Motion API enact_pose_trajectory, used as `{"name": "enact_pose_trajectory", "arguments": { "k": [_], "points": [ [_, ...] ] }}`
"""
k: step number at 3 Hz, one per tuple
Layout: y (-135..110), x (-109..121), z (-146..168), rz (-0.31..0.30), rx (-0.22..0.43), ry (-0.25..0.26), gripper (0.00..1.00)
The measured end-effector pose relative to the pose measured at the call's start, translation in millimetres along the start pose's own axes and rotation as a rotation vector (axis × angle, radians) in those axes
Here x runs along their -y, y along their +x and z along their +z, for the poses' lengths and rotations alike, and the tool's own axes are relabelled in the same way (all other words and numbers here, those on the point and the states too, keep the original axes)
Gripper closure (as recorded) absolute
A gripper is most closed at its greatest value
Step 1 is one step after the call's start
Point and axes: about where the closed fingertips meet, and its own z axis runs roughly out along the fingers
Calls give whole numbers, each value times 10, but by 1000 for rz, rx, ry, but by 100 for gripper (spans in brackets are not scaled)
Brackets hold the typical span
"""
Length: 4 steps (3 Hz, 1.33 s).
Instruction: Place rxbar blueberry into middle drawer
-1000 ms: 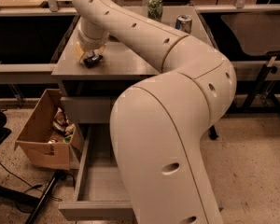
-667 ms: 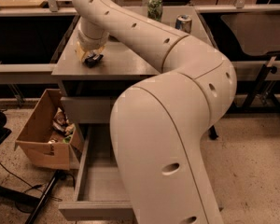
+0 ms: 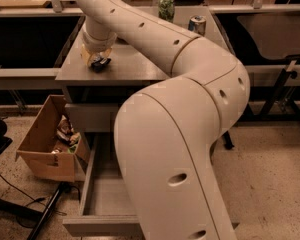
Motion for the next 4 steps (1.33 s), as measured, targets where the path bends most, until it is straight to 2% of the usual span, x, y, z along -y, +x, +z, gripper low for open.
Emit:
{"name": "enact_pose_trajectory", "arguments": {
  "k": [1, 2, 3, 4],
  "points": [
    [50, 166, -480, -24, 108, -3, 100],
    [204, 187, -1423, -32, 306, -8, 100],
    [701, 276, -2024, -53, 394, 34, 100],
    [1463, 501, -1878, -52, 279, 84, 100]
  ]
}}
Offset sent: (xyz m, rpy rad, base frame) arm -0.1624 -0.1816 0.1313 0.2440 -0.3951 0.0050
